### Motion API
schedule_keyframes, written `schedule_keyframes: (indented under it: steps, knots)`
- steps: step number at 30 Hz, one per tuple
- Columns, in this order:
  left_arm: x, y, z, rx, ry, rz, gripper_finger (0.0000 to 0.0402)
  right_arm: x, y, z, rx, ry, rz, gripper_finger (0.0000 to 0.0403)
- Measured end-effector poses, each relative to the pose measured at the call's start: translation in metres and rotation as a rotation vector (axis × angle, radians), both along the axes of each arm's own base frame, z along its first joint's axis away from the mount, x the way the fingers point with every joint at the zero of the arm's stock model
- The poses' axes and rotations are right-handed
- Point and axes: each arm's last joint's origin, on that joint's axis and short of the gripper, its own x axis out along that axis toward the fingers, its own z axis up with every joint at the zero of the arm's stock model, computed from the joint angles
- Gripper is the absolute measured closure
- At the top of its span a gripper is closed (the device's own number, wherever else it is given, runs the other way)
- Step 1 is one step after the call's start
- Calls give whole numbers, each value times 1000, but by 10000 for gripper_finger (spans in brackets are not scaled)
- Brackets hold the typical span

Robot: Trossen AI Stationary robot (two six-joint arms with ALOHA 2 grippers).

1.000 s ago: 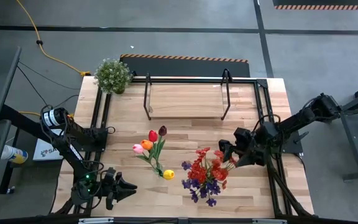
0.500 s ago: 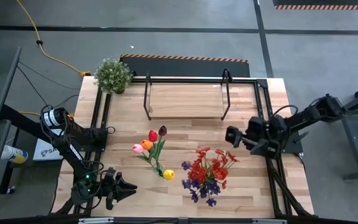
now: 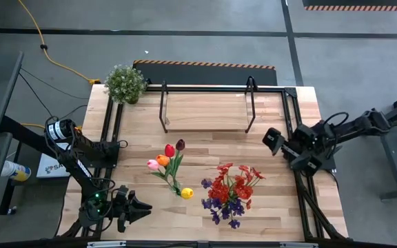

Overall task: Pick and place flowers into a vace then onto a shelf
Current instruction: Put the right transparent vase with the flowers on the shelf

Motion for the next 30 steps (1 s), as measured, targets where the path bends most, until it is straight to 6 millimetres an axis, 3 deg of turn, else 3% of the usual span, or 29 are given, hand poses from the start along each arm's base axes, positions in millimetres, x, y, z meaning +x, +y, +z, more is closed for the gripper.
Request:
schedule_keyframes:
  steps: [11,30]
  knots:
    - [0,0,0,0,0,0,238,-18,-7,-25,-149,328,-153,185]
    - [0,0,0,-1,0,1,238,-34,-10,-88,-189,1084,-82,208]
